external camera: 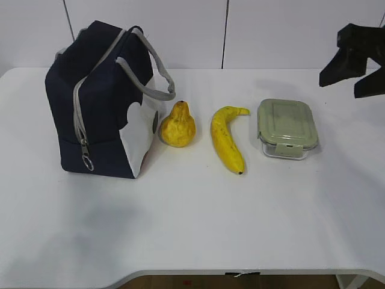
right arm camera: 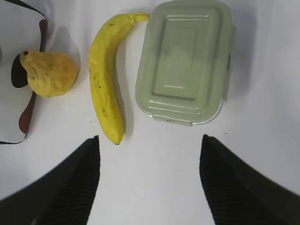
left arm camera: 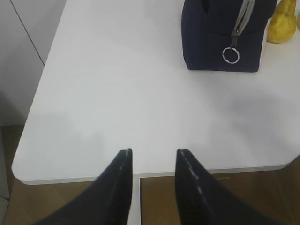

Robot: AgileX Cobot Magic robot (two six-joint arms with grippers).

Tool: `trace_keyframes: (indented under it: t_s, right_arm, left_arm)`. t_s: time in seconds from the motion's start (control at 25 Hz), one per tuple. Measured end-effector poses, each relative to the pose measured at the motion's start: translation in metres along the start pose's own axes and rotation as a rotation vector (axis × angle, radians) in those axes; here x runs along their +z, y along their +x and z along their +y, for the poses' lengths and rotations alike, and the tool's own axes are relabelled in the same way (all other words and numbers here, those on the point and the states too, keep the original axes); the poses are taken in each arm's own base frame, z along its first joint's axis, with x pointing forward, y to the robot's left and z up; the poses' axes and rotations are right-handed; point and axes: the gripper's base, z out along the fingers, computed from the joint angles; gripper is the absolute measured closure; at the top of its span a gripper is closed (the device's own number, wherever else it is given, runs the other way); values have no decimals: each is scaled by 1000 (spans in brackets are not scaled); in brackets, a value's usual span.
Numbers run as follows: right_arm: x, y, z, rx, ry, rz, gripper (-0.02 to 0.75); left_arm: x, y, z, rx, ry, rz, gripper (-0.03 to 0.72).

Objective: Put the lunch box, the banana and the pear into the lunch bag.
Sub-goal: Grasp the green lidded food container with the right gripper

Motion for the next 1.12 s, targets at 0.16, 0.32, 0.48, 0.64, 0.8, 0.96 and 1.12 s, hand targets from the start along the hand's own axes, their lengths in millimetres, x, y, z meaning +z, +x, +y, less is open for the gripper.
trace_keyframes:
  t_s: [0.16,0.32,0.48,0.64,0.8,0.96,1.12]
  right_arm:
    - [15,-15,-6,-31,-3,74,212]
    - [29,-25,-22,-37,-31,138,212]
    - [46,-29,-45,-18,-115,170,212]
    - [61,-31,-65,-15,-161,175,212]
    - [77,-32,-86,22,-212,180,212]
    - [91,-36,-104,43,-274,177,212]
    - [105,-46,-116,55,-311,186,211]
  left_arm:
    - [0,0,0,0,0,0,452]
    - [0,0,0,0,0,0,451]
    - [0,0,0,0,0,-2,451]
    - [0,0,0,0,0,-2,450]
    - [0,0,0,0,0,-2,449]
    - [0,0,0,0,0,-2,449]
    - [0,0,0,0,0,-2,449]
